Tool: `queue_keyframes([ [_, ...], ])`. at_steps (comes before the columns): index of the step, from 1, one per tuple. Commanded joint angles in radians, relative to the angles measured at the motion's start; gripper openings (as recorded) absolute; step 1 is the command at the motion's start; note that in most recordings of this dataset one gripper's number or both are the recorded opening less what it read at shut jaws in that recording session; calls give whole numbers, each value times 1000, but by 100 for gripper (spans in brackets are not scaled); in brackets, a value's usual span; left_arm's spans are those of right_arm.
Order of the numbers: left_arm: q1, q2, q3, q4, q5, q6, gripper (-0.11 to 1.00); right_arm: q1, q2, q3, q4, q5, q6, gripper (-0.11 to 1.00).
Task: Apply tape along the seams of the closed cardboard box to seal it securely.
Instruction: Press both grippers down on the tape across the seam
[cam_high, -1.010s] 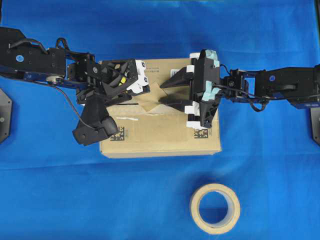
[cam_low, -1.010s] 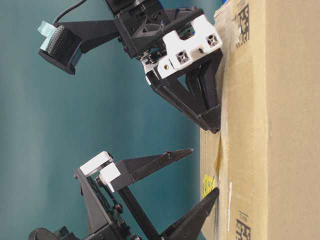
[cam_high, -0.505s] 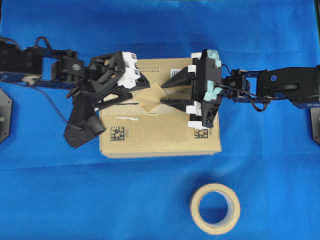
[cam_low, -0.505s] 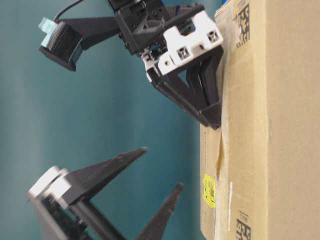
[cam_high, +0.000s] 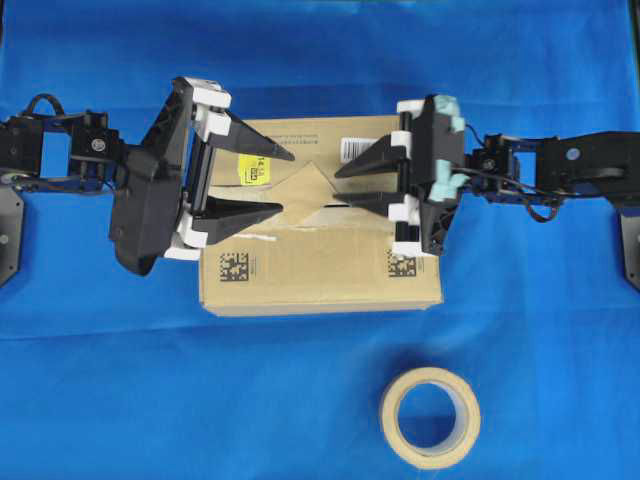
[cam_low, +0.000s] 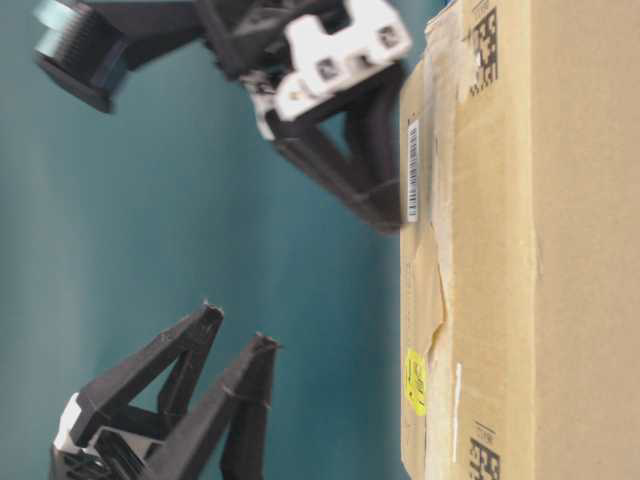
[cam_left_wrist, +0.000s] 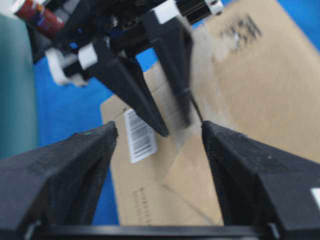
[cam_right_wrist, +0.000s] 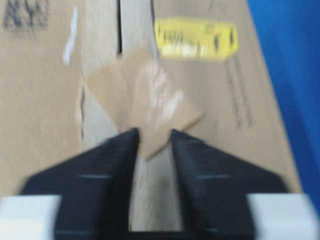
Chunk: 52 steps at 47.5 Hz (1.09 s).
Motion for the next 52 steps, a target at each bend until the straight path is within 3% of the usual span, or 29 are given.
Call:
queue_keyframes([
  [1, 3, 2, -5, 0, -35, -58, 60, -17, -38, -12, -11, -38, -2, 20],
  [4, 5, 14, 2, 0, -58, -92, 50, -29, -35, -15, -11, -61, -2, 4],
  [6, 5, 25, 9, 0, -78, -101, 42, -37, -32, -18, -11, -71, -2, 0],
  [12, 3, 64, 32, 0, -170, -126, 13, -54, -17, -32, -11, -83, -2, 0],
  [16, 5, 106, 40, -2, -236, -138, 0, -58, 5, -46, -12, -86, -3, 0],
  [34, 31, 264, -8, -2, -293, -160, 0, -35, 132, -141, -12, -81, -2, 0],
  [52, 51, 336, -3, -2, -295, -164, 0, -29, 178, -152, -12, -80, 11, 0],
])
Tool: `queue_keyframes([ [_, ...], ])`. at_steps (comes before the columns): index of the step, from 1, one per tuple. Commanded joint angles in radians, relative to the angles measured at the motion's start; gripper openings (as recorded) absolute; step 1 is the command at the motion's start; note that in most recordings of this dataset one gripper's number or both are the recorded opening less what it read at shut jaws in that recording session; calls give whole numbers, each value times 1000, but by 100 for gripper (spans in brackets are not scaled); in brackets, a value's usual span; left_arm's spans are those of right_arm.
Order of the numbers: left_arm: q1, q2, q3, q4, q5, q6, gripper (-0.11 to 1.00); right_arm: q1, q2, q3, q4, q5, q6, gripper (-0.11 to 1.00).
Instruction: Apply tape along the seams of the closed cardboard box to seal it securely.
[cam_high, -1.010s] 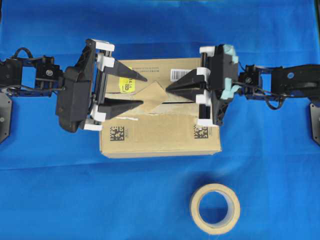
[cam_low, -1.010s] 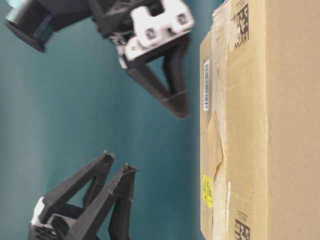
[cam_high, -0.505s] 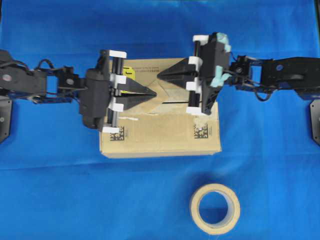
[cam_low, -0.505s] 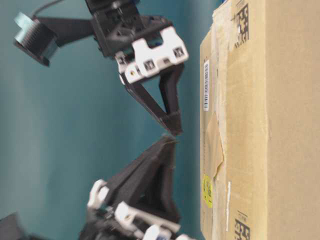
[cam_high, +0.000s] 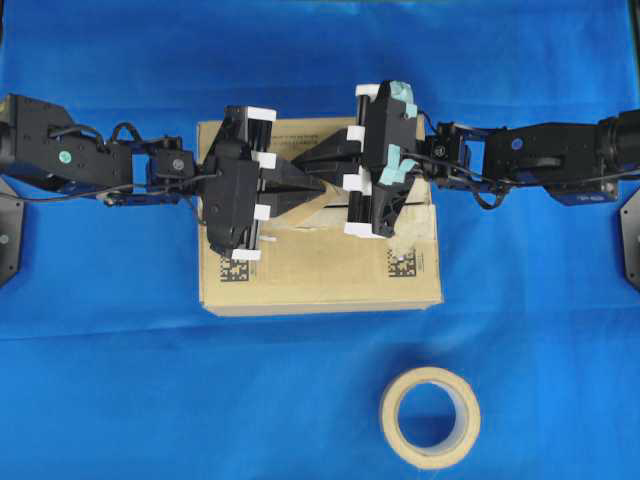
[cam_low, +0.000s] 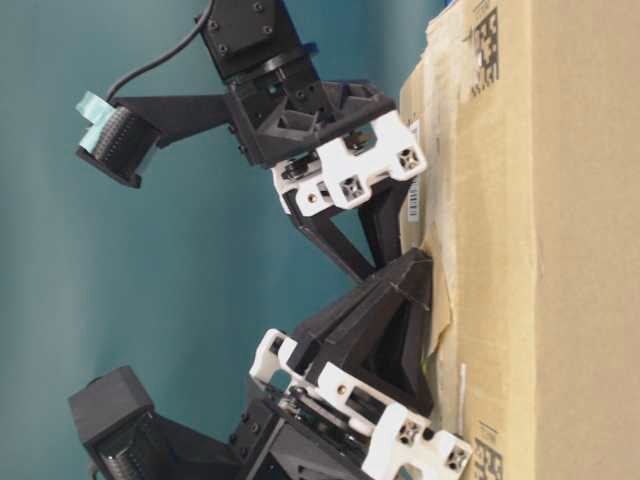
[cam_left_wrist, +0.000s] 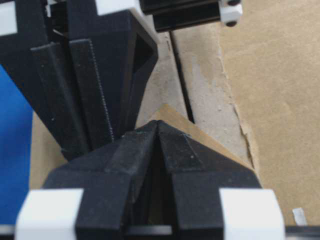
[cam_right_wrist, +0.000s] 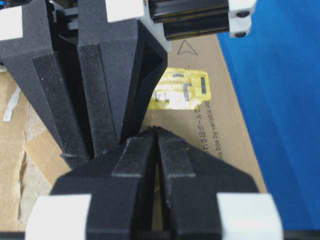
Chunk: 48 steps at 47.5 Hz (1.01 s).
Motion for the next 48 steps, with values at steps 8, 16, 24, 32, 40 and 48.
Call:
queue_keyframes([
  [8, 9, -2, 3, -2, -8, -9, 0, 25, -5, -6, 0, -6, 8, 0],
  [16, 11, -15, 28, -3, -8, -21, 0, 32, -5, 25, 14, -3, 23, 0],
  [24, 9, -43, 60, -3, -9, -38, 0, 31, -15, 49, 14, 0, 38, 0],
  [32, 9, -78, 97, -2, -9, -49, 0, 32, -32, 78, 14, 2, 40, 0],
  [40, 9, -95, 126, -3, -6, -83, 0, 35, -55, 114, 15, 2, 55, 0],
  [48, 11, -112, 150, -2, -6, -91, 0, 35, -89, 149, 15, 3, 63, 0],
])
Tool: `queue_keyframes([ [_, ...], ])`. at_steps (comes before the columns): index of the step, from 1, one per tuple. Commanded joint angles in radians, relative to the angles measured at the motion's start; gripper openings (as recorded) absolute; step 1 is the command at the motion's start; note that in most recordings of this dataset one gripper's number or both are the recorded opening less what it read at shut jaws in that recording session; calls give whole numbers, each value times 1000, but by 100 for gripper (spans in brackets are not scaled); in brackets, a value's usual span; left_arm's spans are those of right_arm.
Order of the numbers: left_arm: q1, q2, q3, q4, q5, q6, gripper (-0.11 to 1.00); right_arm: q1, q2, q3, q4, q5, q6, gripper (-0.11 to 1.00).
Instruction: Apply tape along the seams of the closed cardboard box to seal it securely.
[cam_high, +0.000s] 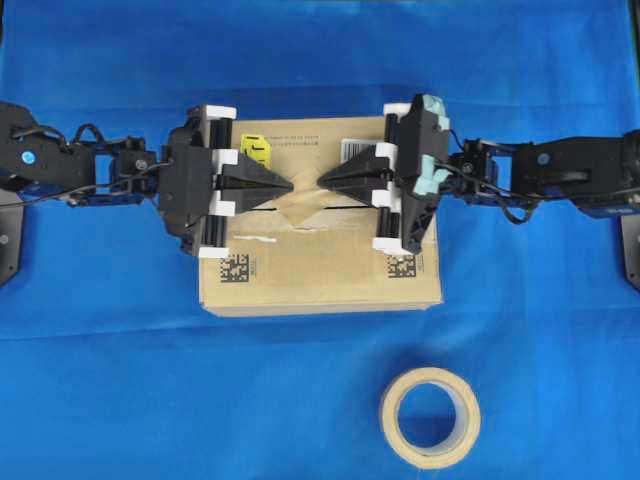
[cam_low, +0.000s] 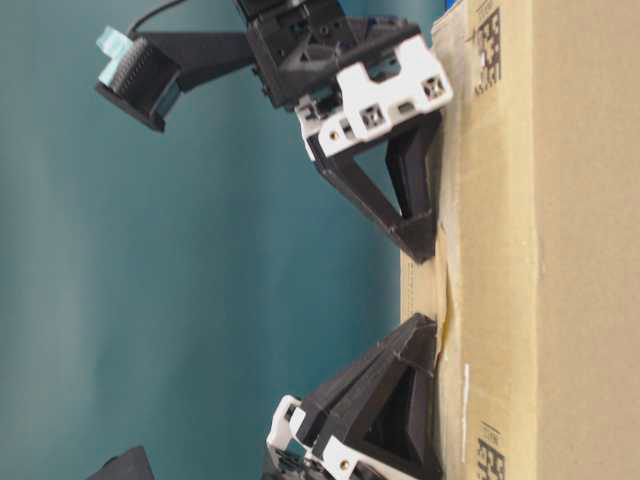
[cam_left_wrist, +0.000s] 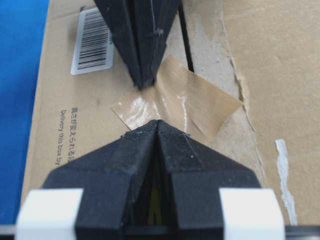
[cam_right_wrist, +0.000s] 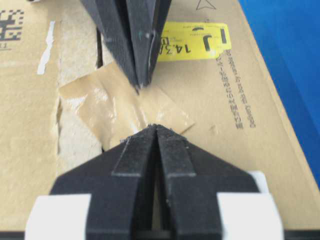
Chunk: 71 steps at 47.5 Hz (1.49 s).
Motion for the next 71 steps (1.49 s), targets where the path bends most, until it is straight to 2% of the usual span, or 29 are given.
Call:
queue_keyframes([
  [1, -2, -20, 9, 3, 3, 2, 0, 8, -35, 21, 2, 6, 3, 0],
  [14, -32, -112, -5, 5, 5, -11, 0, 8, -127, 15, -3, 8, -2, 0],
  [22, -77, -152, -23, 5, -2, -12, 0, 11, -118, -18, -11, -2, -8, 0],
  [42, -103, 12, -83, 3, -17, -15, 0, 41, 67, -195, -31, 15, -11, 0],
  [60, -101, 64, -74, 3, -35, -14, 0, 64, 81, -164, -26, 20, 2, 0],
  [71, -103, 44, -41, 5, -34, -46, 0, 83, 75, -109, 5, 18, 5, 0],
])
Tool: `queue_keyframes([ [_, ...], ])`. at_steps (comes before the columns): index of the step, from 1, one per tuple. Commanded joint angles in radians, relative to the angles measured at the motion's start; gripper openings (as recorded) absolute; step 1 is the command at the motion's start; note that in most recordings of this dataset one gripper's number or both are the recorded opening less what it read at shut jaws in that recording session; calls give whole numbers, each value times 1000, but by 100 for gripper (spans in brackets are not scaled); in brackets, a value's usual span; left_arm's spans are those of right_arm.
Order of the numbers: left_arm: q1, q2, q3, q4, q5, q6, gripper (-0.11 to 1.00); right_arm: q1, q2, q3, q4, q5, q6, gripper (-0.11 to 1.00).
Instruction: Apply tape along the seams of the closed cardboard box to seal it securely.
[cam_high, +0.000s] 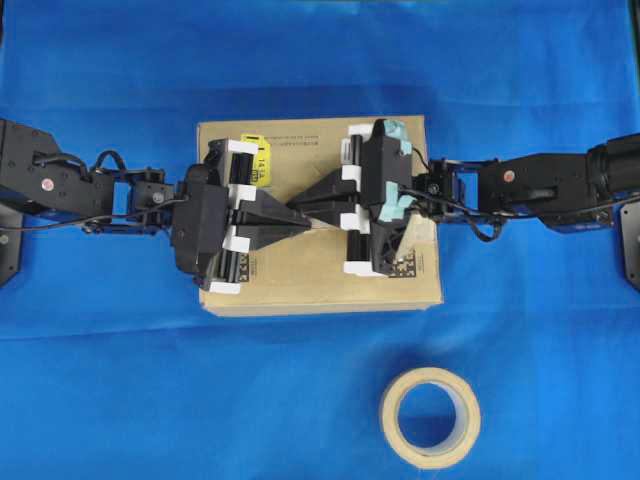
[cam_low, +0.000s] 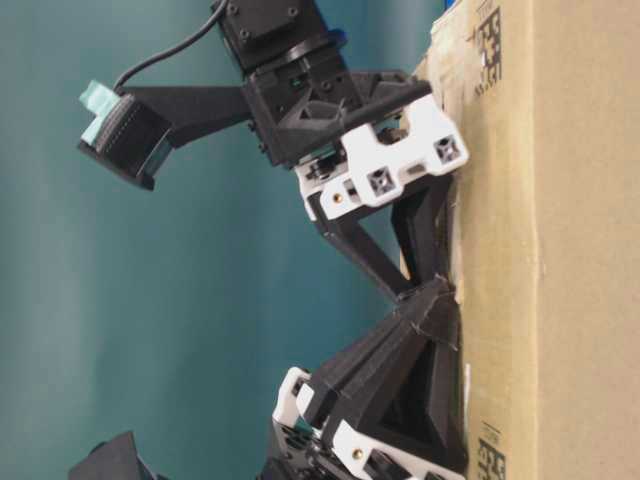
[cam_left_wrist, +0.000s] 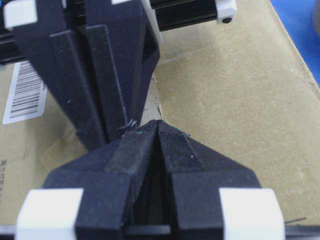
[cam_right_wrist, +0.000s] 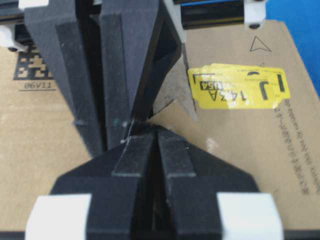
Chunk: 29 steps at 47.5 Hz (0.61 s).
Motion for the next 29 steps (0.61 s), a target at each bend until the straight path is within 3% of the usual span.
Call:
queue_keyframes([
  [1, -5, -23, 15, 3, 5, -5, 0, 23, -17, 17, 9, 6, 0, 0],
  [29, -9, -268, 156, 0, 17, -15, 0, 63, -121, 155, 48, 5, 38, 0],
])
